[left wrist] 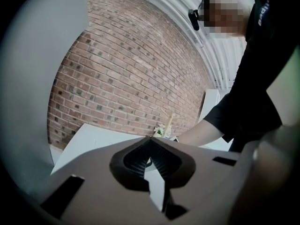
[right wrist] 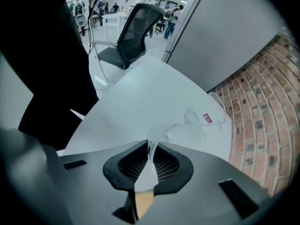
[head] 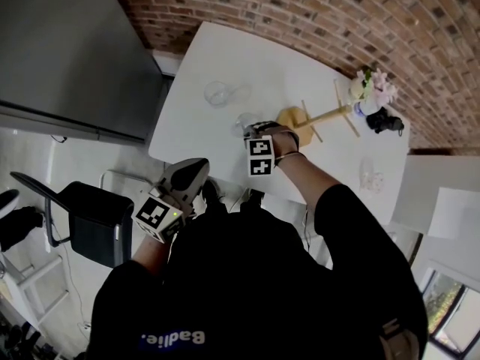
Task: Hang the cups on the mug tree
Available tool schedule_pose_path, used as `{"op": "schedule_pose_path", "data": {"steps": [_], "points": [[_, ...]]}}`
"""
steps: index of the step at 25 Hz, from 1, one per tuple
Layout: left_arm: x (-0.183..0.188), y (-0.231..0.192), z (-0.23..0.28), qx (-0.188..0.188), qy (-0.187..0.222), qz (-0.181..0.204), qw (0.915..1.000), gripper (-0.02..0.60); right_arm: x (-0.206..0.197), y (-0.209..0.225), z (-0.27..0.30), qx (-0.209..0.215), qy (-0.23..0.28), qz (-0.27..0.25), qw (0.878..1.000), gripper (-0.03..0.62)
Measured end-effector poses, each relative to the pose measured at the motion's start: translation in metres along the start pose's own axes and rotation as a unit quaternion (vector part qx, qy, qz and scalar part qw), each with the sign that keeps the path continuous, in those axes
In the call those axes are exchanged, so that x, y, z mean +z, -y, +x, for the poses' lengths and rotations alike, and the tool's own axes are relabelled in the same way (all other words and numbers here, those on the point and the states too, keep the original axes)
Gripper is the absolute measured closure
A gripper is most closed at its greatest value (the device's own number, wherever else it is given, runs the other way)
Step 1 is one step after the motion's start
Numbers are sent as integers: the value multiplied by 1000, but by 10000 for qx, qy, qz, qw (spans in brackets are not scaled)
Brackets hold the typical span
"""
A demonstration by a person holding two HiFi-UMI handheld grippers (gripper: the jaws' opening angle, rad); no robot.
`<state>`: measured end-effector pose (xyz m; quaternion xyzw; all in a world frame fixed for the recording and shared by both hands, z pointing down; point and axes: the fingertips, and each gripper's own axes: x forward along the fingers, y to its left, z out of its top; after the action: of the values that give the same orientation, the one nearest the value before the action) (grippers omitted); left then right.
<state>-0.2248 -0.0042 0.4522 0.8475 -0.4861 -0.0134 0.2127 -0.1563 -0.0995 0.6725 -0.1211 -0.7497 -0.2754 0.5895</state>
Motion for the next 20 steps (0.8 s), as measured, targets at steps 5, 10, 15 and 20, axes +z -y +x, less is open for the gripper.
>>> {"op": "schedule_pose_path", "data": {"steps": [5, 10, 15, 20], "points": [[-2, 3, 1, -133, -84, 107, 9998, 583, 15, -8, -24, -84, 588, 946, 9937, 543], [-7, 6, 10, -276, -228, 224, 9991, 581, 17, -14, -57, -241, 1102, 1777, 9776, 545], [-6, 14, 24, -526, -149, 331, 9980, 581, 20, -13, -100, -432, 1607, 2403, 9563, 545], [-5, 24, 44, -655, -119, 544, 9963, 581, 15, -10, -147, -814, 2054, 2798, 9343, 548]]}}
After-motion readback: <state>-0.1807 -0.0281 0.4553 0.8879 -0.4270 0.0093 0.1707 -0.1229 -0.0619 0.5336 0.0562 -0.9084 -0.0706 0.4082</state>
